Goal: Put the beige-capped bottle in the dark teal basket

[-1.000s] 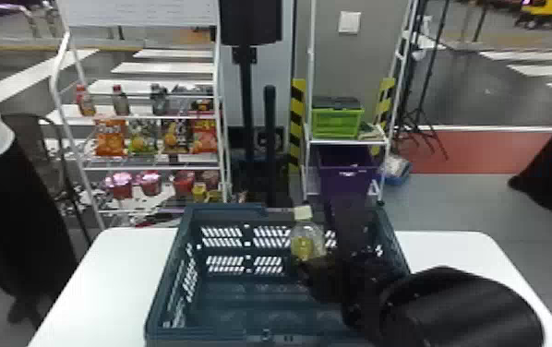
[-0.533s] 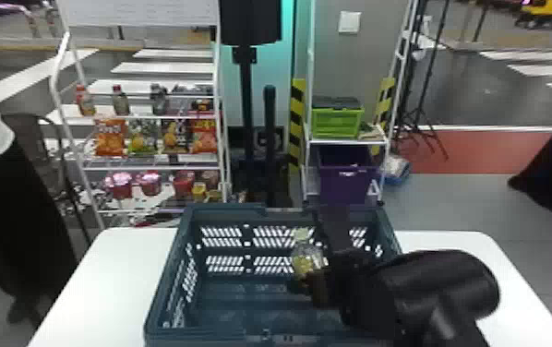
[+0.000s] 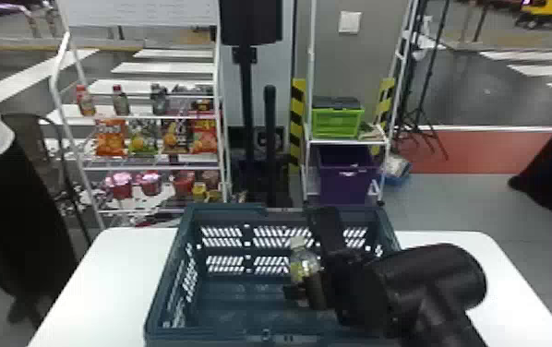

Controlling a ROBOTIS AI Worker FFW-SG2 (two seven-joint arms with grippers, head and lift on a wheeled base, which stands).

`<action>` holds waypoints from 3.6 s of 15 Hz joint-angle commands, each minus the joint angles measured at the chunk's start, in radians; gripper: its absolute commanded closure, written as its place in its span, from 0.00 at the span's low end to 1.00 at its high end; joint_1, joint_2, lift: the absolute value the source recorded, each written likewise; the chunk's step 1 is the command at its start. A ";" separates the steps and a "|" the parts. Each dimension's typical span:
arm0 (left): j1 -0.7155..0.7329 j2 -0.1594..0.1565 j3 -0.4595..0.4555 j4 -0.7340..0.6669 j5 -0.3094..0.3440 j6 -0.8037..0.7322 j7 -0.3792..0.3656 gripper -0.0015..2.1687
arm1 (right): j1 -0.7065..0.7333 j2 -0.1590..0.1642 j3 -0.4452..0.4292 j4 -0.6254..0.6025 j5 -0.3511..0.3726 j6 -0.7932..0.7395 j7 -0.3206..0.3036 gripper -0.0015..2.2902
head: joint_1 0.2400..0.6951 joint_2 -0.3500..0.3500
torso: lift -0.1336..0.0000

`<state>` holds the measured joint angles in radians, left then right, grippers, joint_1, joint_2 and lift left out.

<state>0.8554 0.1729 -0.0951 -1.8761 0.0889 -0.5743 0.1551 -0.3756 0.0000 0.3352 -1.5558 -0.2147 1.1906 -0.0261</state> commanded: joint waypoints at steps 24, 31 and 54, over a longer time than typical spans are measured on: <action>0.040 -0.004 0.003 -0.012 -0.008 -0.083 0.001 0.07 | 0.684 -0.156 -0.258 -0.790 -0.029 -0.467 0.109 0.01 | 0.57 0.50 | 1.00; 0.043 -0.006 -0.011 -0.023 -0.021 -0.083 0.006 0.07 | 1.055 -0.152 -0.415 -0.708 -0.049 -1.130 0.229 0.01 | 0.57 0.50 | 1.00; 0.047 -0.013 -0.031 -0.040 -0.046 -0.058 0.023 0.07 | 1.229 -0.066 -0.498 -0.443 -0.071 -1.550 0.382 0.01 | 0.57 0.50 | 1.00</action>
<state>0.9007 0.1595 -0.1260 -1.9140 0.0444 -0.6327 0.1779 0.8522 -0.0660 -0.1626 -1.9988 -0.2853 -0.3611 0.3559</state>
